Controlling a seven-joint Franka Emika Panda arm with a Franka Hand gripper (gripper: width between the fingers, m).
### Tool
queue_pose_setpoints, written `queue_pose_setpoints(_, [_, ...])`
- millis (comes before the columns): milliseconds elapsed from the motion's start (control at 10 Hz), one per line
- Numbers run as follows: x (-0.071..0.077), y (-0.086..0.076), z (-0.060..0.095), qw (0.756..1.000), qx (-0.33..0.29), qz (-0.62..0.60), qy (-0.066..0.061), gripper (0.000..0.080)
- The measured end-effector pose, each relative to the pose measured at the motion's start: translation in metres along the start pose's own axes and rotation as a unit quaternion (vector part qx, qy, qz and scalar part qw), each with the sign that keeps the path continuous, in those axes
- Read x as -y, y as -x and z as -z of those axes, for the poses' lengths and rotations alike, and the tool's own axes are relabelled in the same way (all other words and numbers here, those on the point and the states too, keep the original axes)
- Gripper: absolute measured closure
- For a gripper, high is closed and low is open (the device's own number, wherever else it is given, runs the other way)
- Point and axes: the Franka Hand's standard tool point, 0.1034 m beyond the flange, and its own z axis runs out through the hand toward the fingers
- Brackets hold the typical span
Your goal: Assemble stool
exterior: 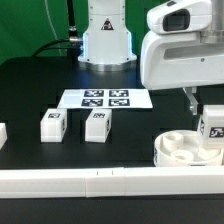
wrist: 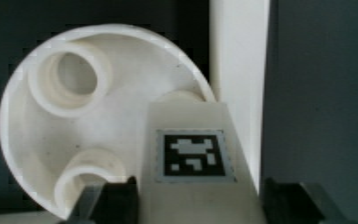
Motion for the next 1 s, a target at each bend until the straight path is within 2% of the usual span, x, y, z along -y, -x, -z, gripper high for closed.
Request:
queue_pose_setpoints(200, [0.0000,0.0001,-0.0001,0.998,0.001,-0.062,-0.003,0.0464])
queue_pose_setpoints(400, [-0.0014,0.0015,-0.0008,0.985,0.010,-0.173,-0.018,0.0464])
queue_pose_setpoints(600, [0.0036,0.0073,-0.0025,0.956,0.019,-0.293,-0.023,0.0464])
queue_pose_setpoints(900, [0.0048,0.0068,-0.0027,0.903,0.036,-0.426,-0.042,0.0464])
queue_pose_setpoints(1000, [0.0047,0.0065,-0.0027,0.893,0.039,-0.447,-0.045,0.0464])
